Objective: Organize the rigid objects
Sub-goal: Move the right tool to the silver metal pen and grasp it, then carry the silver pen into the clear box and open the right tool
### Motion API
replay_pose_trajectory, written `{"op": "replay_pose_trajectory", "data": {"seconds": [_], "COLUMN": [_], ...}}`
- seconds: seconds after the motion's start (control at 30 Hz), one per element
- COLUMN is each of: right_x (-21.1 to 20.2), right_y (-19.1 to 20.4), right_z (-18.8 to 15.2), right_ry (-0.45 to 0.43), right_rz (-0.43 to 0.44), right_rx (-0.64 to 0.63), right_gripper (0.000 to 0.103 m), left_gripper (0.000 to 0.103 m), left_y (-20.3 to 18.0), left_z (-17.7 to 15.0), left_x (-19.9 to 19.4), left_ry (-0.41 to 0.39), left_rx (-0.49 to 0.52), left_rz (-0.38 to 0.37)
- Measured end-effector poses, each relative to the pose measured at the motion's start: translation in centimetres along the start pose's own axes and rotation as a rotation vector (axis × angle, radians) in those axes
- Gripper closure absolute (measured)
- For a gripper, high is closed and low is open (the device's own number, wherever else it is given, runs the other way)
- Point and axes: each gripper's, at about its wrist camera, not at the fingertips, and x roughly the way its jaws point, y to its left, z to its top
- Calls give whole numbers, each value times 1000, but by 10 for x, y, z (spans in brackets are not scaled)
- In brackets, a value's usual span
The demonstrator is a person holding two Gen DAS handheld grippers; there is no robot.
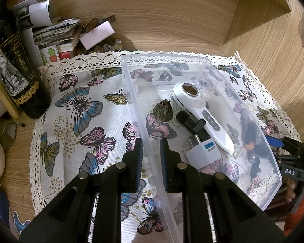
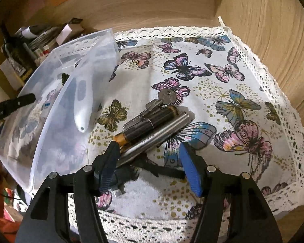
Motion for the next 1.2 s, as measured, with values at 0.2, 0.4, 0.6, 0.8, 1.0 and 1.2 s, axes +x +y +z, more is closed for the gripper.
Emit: {"op": "replay_pose_trajectory", "data": {"seconds": [0.2,0.4,0.6,0.8,1.0,1.2], "right_x": [12,9,-3,-33,-55,-73], "right_y": [8,-7,-12,-3,19,49], "right_z": [6,5,12,35,60,84], "right_ry": [-4,-30,-72,-173,-262,-339], "right_rz": [-89,-109,-97,-62,-50,-11], "right_rx": [-58,-34,-12,-31,-93,-177], "right_gripper": [64,89,89,89,89,89], "left_gripper": [87,87,87,87,87,87], "left_y": [0,0,1,1,1,1], "left_z": [0,0,0,0,0,0], "left_x": [0,0,0,0,0,0], "left_ry": [0,-1,0,-1,-1,-1], "left_rx": [0,-1,-2,-2,-2,-3], "left_rz": [0,-1,-2,-2,-3,-3]}}
